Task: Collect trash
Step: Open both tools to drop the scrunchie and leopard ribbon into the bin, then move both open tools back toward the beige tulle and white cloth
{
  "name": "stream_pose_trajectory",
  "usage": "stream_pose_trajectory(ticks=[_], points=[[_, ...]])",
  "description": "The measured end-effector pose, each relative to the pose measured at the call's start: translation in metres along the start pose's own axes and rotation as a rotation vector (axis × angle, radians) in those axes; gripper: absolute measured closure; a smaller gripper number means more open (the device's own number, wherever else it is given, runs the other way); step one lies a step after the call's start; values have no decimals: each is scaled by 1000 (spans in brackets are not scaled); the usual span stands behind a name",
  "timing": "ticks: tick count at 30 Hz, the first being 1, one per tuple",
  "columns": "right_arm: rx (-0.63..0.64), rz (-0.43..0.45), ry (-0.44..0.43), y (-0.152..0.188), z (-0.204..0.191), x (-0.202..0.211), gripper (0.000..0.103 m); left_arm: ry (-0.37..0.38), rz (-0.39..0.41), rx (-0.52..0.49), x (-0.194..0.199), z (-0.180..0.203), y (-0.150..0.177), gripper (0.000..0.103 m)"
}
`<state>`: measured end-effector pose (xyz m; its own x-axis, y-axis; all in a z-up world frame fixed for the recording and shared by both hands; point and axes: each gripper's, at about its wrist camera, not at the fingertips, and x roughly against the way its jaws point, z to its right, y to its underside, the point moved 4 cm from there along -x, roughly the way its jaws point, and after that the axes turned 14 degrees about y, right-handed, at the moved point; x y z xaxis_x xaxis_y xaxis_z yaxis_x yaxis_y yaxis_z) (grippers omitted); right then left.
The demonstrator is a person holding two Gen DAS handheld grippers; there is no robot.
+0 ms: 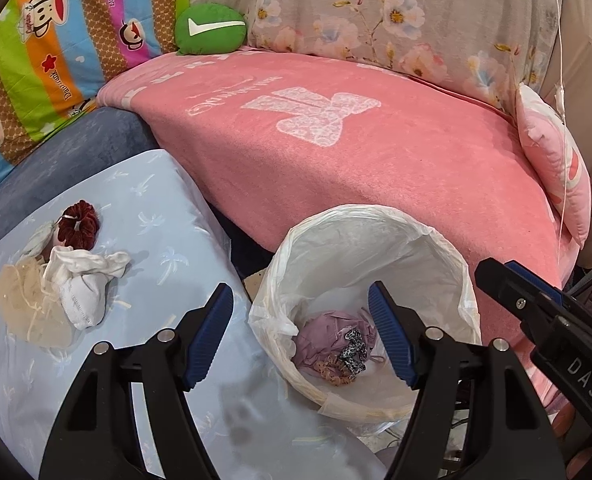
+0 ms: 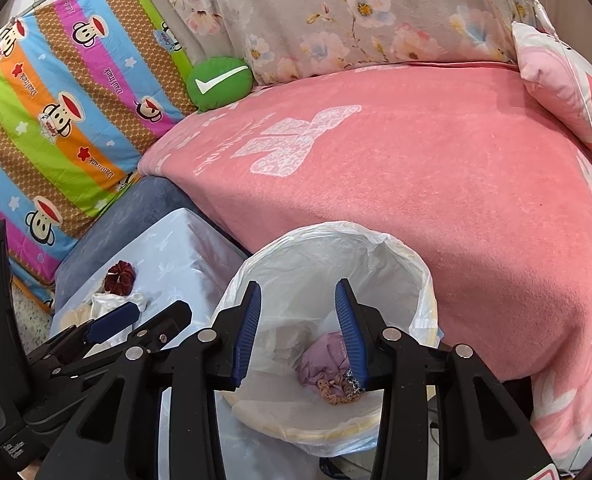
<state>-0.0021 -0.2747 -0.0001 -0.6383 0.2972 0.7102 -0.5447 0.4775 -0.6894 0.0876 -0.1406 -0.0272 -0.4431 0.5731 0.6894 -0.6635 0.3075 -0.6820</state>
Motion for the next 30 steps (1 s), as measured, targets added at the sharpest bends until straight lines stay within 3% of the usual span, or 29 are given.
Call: stream_pose_trajectory(ticks=[7,16,27,30], points=[[27,-6,-14,6,-13,1,64,-17,2,26,6,-12,5,36],[72,-15,-36,14,-37,2,64,-41,18,69,19,-33,13,27],[132,-23,-69,24,-75,1,61,-77,32,135,37,-71,24,26],[153,-26,-80,27,-88,2,61,-88,38,153,44,-83,27,18]])
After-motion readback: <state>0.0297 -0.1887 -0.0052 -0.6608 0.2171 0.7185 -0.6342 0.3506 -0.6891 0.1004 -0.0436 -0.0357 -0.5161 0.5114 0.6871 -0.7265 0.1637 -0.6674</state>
